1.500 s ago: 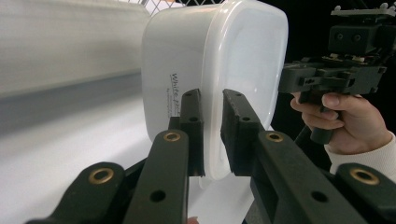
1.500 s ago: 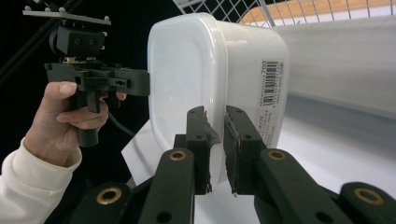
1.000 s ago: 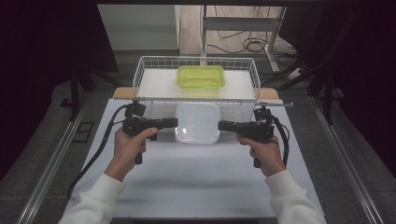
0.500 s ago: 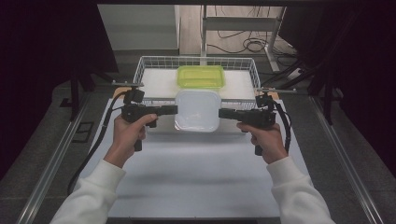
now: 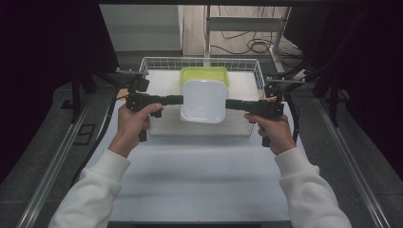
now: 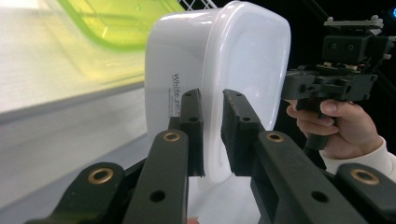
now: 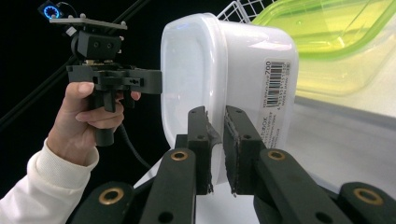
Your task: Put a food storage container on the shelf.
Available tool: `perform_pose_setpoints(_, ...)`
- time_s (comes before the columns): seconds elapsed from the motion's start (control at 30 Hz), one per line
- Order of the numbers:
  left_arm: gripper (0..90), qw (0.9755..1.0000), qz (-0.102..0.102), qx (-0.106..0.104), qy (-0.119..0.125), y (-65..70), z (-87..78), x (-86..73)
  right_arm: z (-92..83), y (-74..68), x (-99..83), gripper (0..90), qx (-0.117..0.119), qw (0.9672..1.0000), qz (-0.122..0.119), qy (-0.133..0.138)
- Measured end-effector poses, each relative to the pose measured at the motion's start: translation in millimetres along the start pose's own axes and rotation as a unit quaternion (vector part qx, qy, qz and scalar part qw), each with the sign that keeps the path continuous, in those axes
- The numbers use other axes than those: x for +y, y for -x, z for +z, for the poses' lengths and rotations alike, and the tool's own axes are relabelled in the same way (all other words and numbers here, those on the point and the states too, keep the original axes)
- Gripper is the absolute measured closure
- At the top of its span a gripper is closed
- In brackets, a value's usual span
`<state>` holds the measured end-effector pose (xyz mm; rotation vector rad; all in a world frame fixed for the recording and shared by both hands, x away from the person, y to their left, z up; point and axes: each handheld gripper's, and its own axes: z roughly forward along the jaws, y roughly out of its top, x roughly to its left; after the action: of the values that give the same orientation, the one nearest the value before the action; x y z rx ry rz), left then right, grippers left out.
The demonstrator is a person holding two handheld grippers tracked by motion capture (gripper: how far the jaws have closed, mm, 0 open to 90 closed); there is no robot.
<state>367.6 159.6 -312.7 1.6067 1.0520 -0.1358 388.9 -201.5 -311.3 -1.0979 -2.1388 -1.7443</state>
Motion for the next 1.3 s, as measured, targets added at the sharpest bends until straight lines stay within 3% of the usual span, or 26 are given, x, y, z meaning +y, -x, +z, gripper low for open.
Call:
perform_pose_setpoints(0.37,79.4,1.0000,0.001,-0.001,0.008,-1.3,-2.8,20.8,2.9,-0.6,23.3,80.6,0.003,1.0000,-0.004,0.001)
perform_pose_setpoints(0.6,79.3,0.9999,0.005,0.001,0.012,-0.2,-2.8,42.4,2.7,-0.2,45.7,80.7,0.003,1.0000,-0.008,0.003)
perform_pose_setpoints(0.77,79.2,0.9999,-0.004,-0.003,0.016,-9.7,1.7,57.0,6.8,6.0,61.5,80.7,0.006,1.0000,-0.004,0.004)
perform_pose_setpoints(0.93,79.2,0.9995,-0.022,-0.013,0.020,-20.4,4.8,66.3,11.7,14.7,71.8,80.8,0.015,0.9998,0.007,0.007)
perform_pose_setpoints(1.17,79.3,0.9997,-0.016,-0.008,0.016,-20.2,4.0,76.6,14.2,19.8,79.0,81.0,0.020,0.9997,0.013,0.008)
perform_pose_setpoints(1.3,79.2,0.9995,-0.022,-0.006,0.020,-21.3,5.3,80.7,15.3,21.1,81.2,81.0,0.018,0.9997,0.014,0.009)
